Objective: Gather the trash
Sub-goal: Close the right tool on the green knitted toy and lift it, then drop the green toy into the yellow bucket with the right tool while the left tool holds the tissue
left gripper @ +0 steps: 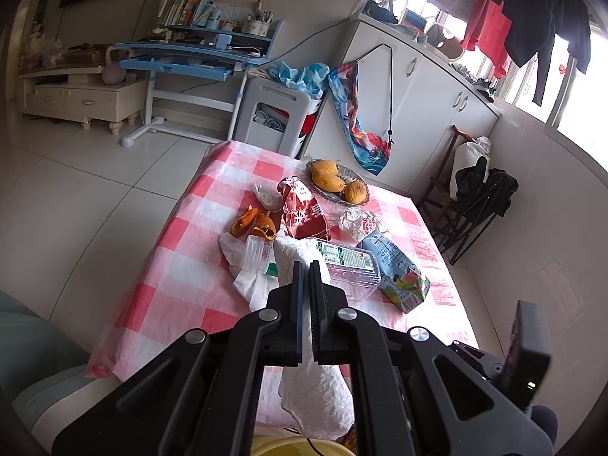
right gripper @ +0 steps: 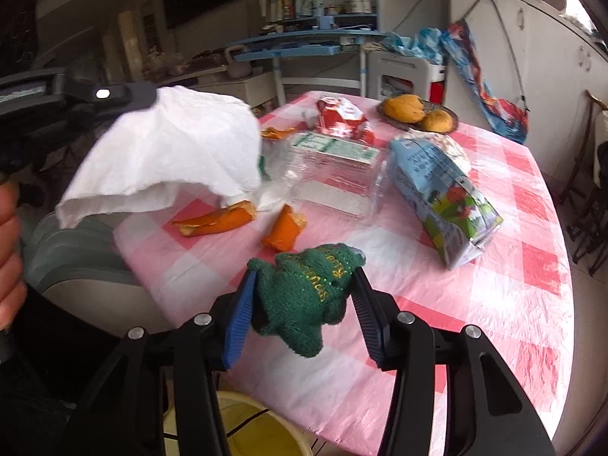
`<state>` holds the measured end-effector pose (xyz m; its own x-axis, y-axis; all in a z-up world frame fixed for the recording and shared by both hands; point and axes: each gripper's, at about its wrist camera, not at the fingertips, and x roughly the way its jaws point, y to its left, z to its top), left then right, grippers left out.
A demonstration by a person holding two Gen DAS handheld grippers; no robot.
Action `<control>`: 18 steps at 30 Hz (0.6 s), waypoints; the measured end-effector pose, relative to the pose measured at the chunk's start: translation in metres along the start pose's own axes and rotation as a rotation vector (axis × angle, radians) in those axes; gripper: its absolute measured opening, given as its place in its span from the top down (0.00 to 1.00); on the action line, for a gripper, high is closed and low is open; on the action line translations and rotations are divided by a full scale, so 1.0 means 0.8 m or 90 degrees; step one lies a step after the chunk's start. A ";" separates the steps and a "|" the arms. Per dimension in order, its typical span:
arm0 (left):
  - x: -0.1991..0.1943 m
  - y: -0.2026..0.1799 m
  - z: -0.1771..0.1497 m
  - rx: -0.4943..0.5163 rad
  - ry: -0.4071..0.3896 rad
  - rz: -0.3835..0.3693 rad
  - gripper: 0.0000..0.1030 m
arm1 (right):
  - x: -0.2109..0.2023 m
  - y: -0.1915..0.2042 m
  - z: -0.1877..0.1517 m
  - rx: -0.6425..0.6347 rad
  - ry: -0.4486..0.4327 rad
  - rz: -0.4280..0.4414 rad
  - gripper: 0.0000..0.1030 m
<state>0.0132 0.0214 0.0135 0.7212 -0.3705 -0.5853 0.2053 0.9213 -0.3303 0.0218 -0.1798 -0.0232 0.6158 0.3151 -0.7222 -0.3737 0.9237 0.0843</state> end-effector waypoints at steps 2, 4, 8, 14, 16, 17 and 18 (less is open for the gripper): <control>-0.001 0.000 0.000 0.002 0.000 -0.001 0.97 | -0.010 0.022 -0.002 -0.066 0.024 0.068 0.51; -0.003 0.000 -0.001 0.006 0.002 -0.003 0.97 | -0.018 0.046 -0.009 -0.135 0.061 0.122 0.50; -0.008 -0.005 -0.009 0.034 0.006 0.001 0.97 | -0.015 0.092 -0.045 -0.256 0.173 0.196 0.49; -0.021 -0.013 -0.034 0.069 0.023 0.013 0.97 | 0.002 0.118 -0.092 -0.307 0.230 0.193 0.29; -0.024 -0.015 -0.046 0.078 0.036 0.019 0.97 | 0.003 0.116 -0.091 -0.308 0.222 0.166 0.28; -0.025 -0.017 -0.055 0.088 0.048 0.022 0.97 | 0.001 0.114 -0.088 -0.301 0.215 0.155 0.26; -0.026 -0.019 -0.061 0.095 0.058 0.024 0.97 | -0.001 0.108 -0.084 -0.289 0.203 0.141 0.25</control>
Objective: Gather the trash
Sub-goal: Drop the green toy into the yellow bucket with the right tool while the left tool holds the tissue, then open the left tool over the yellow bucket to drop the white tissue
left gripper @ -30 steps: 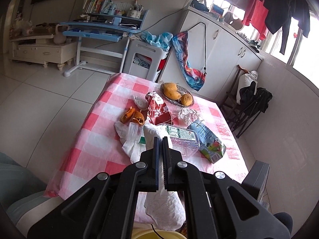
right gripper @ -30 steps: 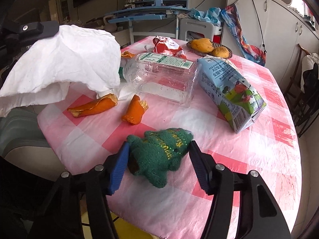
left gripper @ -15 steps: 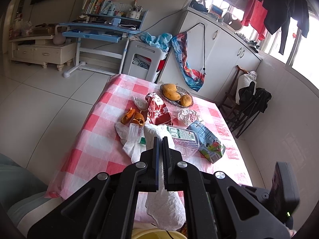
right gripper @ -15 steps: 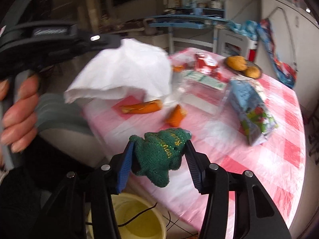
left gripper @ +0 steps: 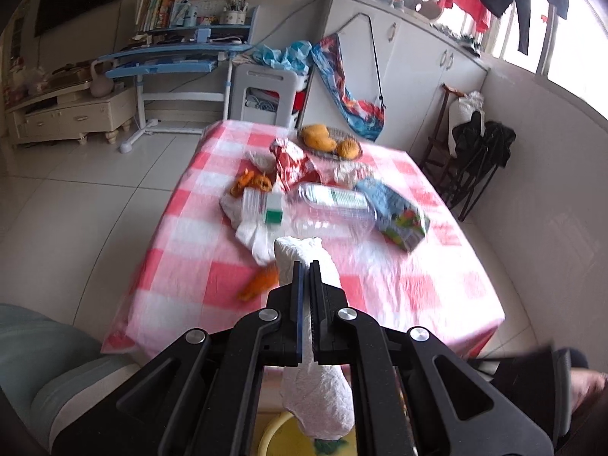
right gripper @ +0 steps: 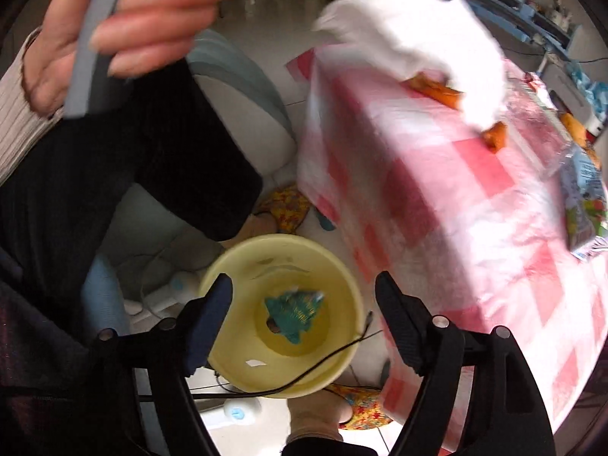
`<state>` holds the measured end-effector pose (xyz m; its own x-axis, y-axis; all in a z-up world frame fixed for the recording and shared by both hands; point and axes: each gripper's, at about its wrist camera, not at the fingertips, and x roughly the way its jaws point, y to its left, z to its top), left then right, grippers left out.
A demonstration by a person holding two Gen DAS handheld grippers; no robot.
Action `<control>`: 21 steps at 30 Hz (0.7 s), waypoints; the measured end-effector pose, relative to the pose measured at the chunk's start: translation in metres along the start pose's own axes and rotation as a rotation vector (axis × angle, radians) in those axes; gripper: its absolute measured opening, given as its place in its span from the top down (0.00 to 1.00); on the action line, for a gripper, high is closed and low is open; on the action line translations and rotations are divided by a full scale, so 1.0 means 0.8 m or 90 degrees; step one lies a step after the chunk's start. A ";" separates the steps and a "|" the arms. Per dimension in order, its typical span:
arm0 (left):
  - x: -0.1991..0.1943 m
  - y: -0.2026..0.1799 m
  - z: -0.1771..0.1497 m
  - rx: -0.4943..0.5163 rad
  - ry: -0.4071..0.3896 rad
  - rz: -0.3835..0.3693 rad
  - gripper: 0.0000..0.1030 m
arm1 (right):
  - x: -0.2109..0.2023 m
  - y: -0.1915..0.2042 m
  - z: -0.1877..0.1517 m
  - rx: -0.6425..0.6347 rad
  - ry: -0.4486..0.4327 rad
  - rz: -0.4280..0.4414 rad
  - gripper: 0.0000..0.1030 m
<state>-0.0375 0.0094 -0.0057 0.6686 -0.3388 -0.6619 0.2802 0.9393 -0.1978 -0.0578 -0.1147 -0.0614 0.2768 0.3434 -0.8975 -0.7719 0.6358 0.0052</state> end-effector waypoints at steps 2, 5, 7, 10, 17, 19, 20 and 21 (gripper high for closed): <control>0.001 -0.007 -0.016 0.013 0.026 0.002 0.97 | -0.008 -0.014 -0.001 0.028 -0.022 -0.048 0.19; 0.007 -0.019 -0.044 0.034 0.077 0.009 0.97 | -0.012 -0.032 -0.009 0.069 -0.033 -0.133 0.15; 0.019 -0.028 -0.068 0.052 0.140 0.008 0.97 | -0.014 -0.038 -0.014 0.080 -0.019 -0.204 0.15; 0.044 -0.042 -0.113 0.093 0.274 0.000 0.91 | -0.019 -0.043 -0.014 0.078 -0.011 -0.273 0.14; 0.032 -0.068 -0.124 0.168 0.260 0.019 0.43 | -0.038 -0.041 -0.019 0.055 -0.032 -0.368 0.09; 0.029 -0.063 -0.111 0.152 0.236 0.021 0.42 | -0.044 -0.052 -0.024 0.057 -0.038 -0.375 0.09; 0.026 -0.058 -0.103 0.138 0.215 0.030 0.41 | -0.050 -0.053 -0.029 0.060 -0.042 -0.379 0.09; 0.023 -0.055 -0.097 0.126 0.196 0.041 0.39 | -0.053 -0.053 -0.029 0.064 -0.047 -0.384 0.09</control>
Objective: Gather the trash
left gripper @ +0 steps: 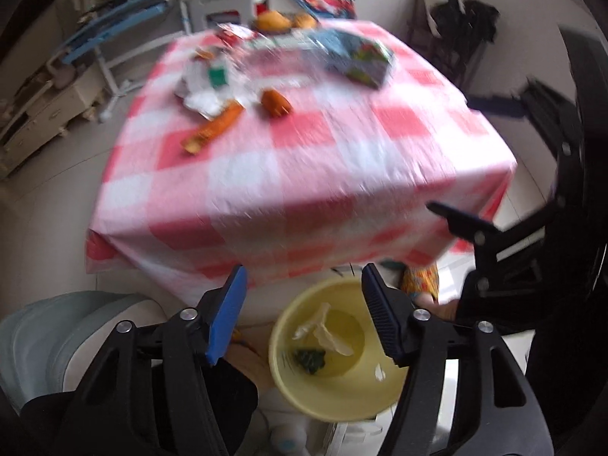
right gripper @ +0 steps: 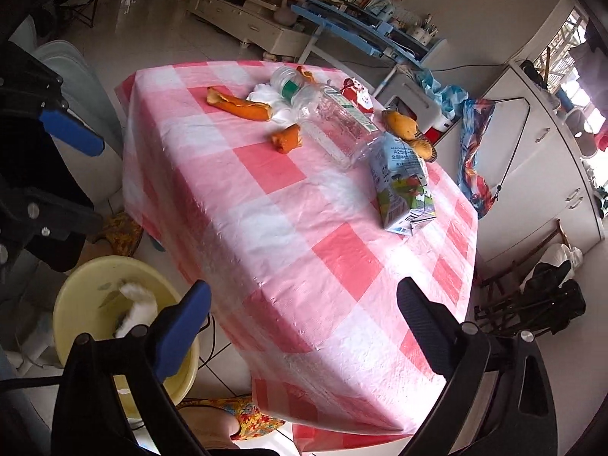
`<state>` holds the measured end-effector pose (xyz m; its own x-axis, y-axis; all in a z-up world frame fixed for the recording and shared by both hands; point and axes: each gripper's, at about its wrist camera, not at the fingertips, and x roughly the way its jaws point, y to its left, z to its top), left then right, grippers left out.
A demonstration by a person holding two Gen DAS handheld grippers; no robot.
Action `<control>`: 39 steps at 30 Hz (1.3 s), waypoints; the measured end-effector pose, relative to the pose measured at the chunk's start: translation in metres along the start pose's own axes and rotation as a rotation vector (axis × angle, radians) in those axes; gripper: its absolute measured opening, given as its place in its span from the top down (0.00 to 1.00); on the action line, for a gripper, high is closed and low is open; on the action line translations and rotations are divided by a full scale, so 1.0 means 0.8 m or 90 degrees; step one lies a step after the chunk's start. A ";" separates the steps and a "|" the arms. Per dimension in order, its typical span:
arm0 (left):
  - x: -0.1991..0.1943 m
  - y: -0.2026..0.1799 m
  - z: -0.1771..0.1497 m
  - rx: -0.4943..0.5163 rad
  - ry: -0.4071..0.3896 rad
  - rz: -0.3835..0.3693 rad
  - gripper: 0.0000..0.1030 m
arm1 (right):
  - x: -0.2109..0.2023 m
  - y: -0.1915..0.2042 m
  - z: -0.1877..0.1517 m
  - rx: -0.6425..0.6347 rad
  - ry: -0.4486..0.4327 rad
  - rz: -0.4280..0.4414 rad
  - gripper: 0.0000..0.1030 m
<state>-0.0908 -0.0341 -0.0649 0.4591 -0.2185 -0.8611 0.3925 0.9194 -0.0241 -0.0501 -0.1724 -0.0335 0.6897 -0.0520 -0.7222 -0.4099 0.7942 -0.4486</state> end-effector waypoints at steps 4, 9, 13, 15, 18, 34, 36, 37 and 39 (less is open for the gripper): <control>-0.028 0.031 0.039 -0.076 -0.098 0.052 0.25 | -0.005 -0.005 0.007 0.022 -0.025 -0.002 0.09; -0.054 0.062 0.099 -0.122 -0.193 0.105 0.20 | -0.012 0.004 0.018 0.012 -0.070 0.018 0.08; -0.050 0.078 0.107 -0.128 -0.233 0.150 0.15 | -0.014 0.014 0.025 0.001 -0.090 0.033 0.08; -0.037 0.086 0.096 -0.154 -0.207 0.165 0.15 | -0.012 0.018 0.029 -0.003 -0.093 0.038 0.08; -0.027 0.092 0.090 -0.185 -0.180 0.125 0.15 | -0.006 0.022 0.032 0.001 -0.087 0.045 0.08; -0.017 0.085 0.082 -0.178 -0.184 0.112 0.09 | 0.000 0.032 0.034 0.005 -0.082 0.061 0.08; -0.014 0.083 0.081 -0.174 -0.182 0.108 0.09 | 0.000 0.033 0.034 0.005 -0.083 0.062 0.08; -0.012 0.081 0.082 -0.170 -0.180 0.107 0.09 | 0.000 0.034 0.034 0.005 -0.083 0.063 0.08; -0.010 0.077 0.082 -0.157 -0.179 0.107 0.09 | 0.000 0.034 0.034 0.004 -0.084 0.064 0.08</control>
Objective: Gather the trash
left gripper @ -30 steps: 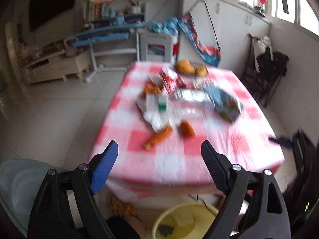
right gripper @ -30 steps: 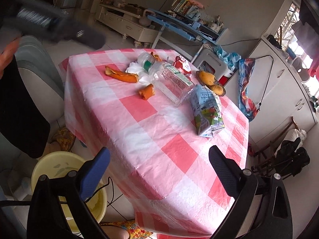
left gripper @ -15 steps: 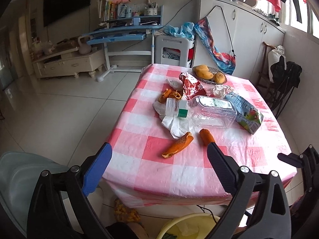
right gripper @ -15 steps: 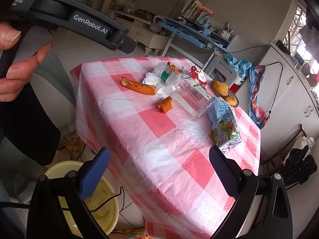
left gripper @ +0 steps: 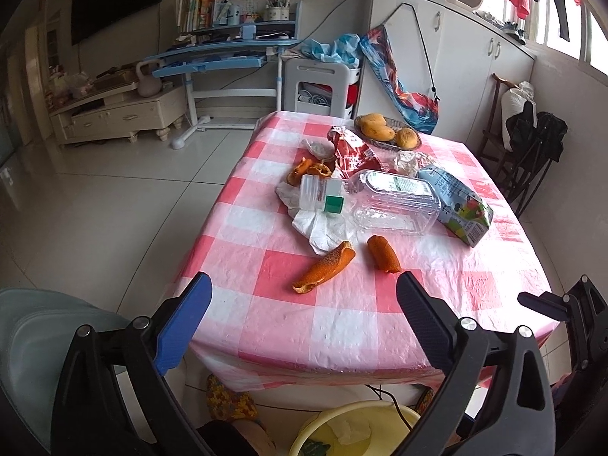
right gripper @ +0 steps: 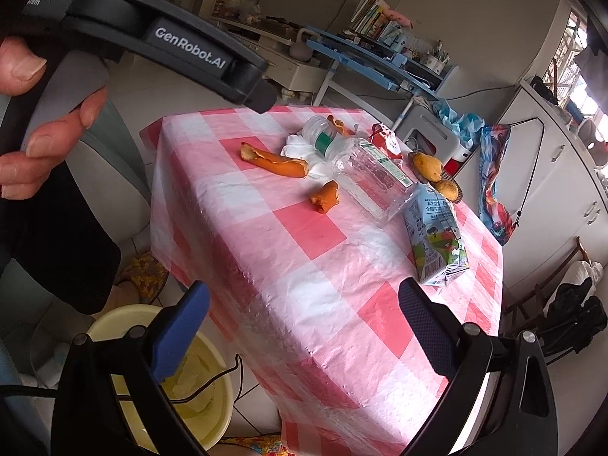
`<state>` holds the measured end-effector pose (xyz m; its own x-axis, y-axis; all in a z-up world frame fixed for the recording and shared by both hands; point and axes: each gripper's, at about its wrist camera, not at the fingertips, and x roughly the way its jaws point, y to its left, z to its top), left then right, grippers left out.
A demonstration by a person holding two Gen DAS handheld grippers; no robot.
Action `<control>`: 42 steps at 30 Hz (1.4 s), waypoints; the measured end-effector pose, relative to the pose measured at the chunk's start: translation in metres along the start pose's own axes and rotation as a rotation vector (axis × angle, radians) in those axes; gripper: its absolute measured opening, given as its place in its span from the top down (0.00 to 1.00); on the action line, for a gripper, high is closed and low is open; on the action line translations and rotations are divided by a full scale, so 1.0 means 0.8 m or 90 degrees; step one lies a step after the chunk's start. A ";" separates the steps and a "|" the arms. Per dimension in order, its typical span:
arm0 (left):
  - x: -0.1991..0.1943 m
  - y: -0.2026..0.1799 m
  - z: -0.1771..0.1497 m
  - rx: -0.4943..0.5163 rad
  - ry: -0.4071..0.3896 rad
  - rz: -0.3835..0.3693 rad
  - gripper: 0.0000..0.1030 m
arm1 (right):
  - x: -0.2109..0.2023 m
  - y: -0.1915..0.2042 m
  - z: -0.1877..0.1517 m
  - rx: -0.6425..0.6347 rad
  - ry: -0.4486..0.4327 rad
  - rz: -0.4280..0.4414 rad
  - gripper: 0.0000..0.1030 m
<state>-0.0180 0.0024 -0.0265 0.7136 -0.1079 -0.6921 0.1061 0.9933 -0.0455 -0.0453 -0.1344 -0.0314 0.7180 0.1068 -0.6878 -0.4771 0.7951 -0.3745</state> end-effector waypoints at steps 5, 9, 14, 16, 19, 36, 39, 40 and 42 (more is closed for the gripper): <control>-0.002 -0.005 -0.001 0.015 -0.006 0.006 0.09 | 0.000 0.002 0.001 -0.001 -0.001 0.002 0.08; -0.001 -0.003 0.000 0.002 0.001 0.003 0.08 | 0.000 0.003 0.001 -0.002 -0.003 0.002 0.08; 0.001 0.004 0.000 -0.013 0.005 -0.001 0.08 | 0.002 0.006 0.002 -0.005 -0.002 0.004 0.08; 0.001 0.004 0.001 -0.015 0.005 -0.001 0.08 | 0.002 0.006 0.001 -0.007 -0.002 0.004 0.08; 0.001 0.004 0.001 -0.015 0.005 -0.001 0.08 | 0.002 0.008 0.002 -0.009 -0.003 0.005 0.08; 0.001 0.005 0.000 -0.015 0.005 -0.002 0.07 | 0.002 0.012 0.004 -0.011 -0.009 0.010 0.08; 0.001 0.005 0.000 -0.015 0.005 -0.001 0.07 | 0.002 0.012 0.004 -0.011 -0.009 0.010 0.08; 0.002 0.005 0.000 -0.015 0.005 -0.002 0.07 | 0.002 0.012 0.004 -0.011 -0.009 0.010 0.08; 0.001 0.005 0.000 -0.015 0.005 -0.002 0.07 | 0.002 0.013 0.005 -0.012 -0.009 0.011 0.08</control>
<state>-0.0167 0.0061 -0.0273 0.7079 -0.1101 -0.6976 0.0917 0.9937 -0.0638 -0.0473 -0.1236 -0.0341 0.7164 0.1291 -0.6857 -0.4987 0.7820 -0.3738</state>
